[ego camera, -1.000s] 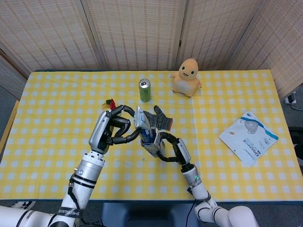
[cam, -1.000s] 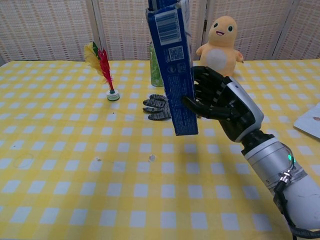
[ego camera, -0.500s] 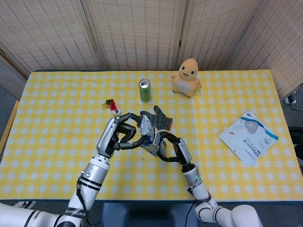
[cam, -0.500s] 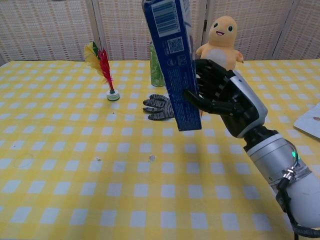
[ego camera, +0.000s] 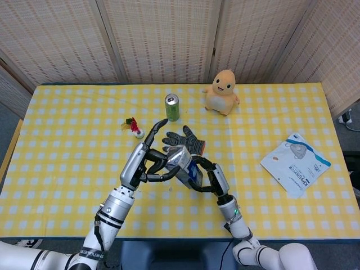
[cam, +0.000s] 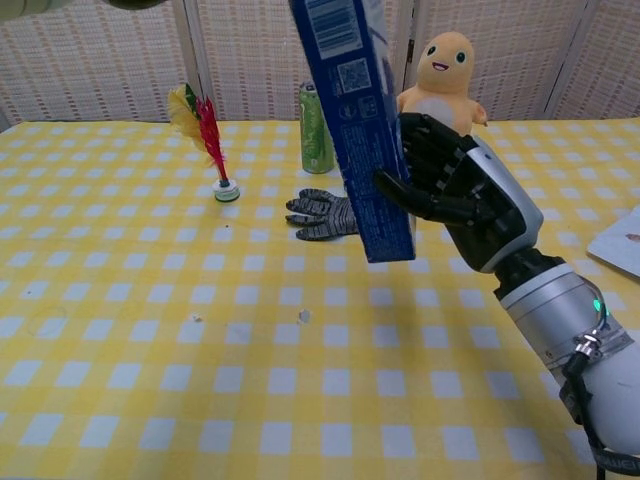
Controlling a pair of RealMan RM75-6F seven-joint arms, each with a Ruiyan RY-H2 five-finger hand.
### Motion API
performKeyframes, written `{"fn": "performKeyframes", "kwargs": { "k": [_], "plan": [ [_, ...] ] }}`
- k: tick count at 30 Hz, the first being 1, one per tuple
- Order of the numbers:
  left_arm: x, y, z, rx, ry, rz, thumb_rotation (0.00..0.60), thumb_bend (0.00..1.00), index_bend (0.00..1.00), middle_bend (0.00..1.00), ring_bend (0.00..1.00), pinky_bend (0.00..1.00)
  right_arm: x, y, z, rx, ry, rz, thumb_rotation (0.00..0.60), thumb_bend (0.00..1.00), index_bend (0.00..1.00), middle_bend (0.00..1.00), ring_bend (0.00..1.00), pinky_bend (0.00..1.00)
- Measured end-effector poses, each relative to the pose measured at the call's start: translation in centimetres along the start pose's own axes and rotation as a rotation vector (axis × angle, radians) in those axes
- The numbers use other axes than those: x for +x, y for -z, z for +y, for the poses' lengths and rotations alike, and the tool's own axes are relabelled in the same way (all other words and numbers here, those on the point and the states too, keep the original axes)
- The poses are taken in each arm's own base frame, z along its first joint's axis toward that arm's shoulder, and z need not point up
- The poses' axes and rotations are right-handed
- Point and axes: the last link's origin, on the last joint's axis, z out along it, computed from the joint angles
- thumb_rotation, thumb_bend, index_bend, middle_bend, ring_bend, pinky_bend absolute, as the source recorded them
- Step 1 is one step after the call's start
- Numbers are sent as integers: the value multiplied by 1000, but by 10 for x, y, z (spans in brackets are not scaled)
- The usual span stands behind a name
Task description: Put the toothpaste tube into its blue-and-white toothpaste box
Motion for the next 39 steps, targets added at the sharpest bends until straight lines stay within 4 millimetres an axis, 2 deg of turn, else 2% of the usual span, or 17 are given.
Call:
{"fn": "performKeyframes", "kwargs": {
  "k": [9, 13, 15, 18, 20, 21, 22, 24, 26, 28, 30, 33, 35, 39],
  "plan": [
    [7, 1, 5, -50, -11, 16, 600, 256, 4, 1000, 1000, 1000, 3, 1, -2, 3, 23, -9, 600, 301, 411, 362, 394, 310],
    [16, 1, 7, -99, -70, 49, 600, 257, 85, 1000, 986, 1000, 9, 3, -5, 12, 75, -17, 600, 302, 411, 362, 395, 310],
    [25, 3, 6, -126, -139, 74, 600, 256, 112, 983, 940, 1000, 15, 4, -8, 16, 115, -21, 600, 301, 412, 362, 395, 310],
    [42, 8, 2, -152, -267, 121, 600, 256, 238, 905, 838, 967, 25, 6, -11, 17, 189, -29, 600, 301, 411, 362, 396, 310],
    [54, 13, -1, -156, -365, 149, 600, 255, 391, 889, 824, 935, 32, 8, -14, 13, 241, -37, 600, 301, 411, 362, 395, 310],
    [60, 15, -3, -156, -410, 160, 600, 255, 418, 889, 821, 929, 37, 9, -15, 9, 280, -44, 600, 301, 411, 362, 393, 310],
    [65, 18, -4, -155, -457, 171, 600, 255, 432, 872, 788, 891, 41, 11, -17, 4, 312, -50, 600, 302, 411, 362, 393, 310],
    [76, 24, -8, -147, -568, 188, 600, 254, 427, 812, 694, 752, 52, 15, -21, -9, 391, -64, 600, 302, 411, 362, 393, 310],
    [87, 31, -15, -137, -694, 202, 600, 253, 424, 739, 594, 561, 64, 20, -25, -26, 463, -74, 600, 301, 412, 362, 393, 310],
    [98, 40, -22, -124, -808, 216, 600, 253, 423, 694, 532, 433, 78, 27, -31, -52, 535, -77, 600, 301, 411, 362, 393, 310],
    [113, 50, -33, -96, -909, 240, 600, 253, 423, 663, 488, 370, 91, 35, -38, -79, 587, -72, 600, 300, 411, 362, 394, 310],
    [137, 64, -50, -30, -1002, 269, 600, 251, 399, 551, 359, 227, 109, 45, -48, -121, 672, -68, 600, 301, 411, 362, 394, 310],
    [153, 76, -64, 32, -1067, 272, 600, 247, 371, 491, 306, 172, 118, 52, -53, -151, 724, -71, 600, 301, 411, 362, 393, 310],
    [172, 96, -86, 120, -1190, 257, 600, 235, 310, 369, 218, 94, 134, 69, -60, -225, 839, -90, 600, 302, 411, 357, 394, 307]
  ]
}}
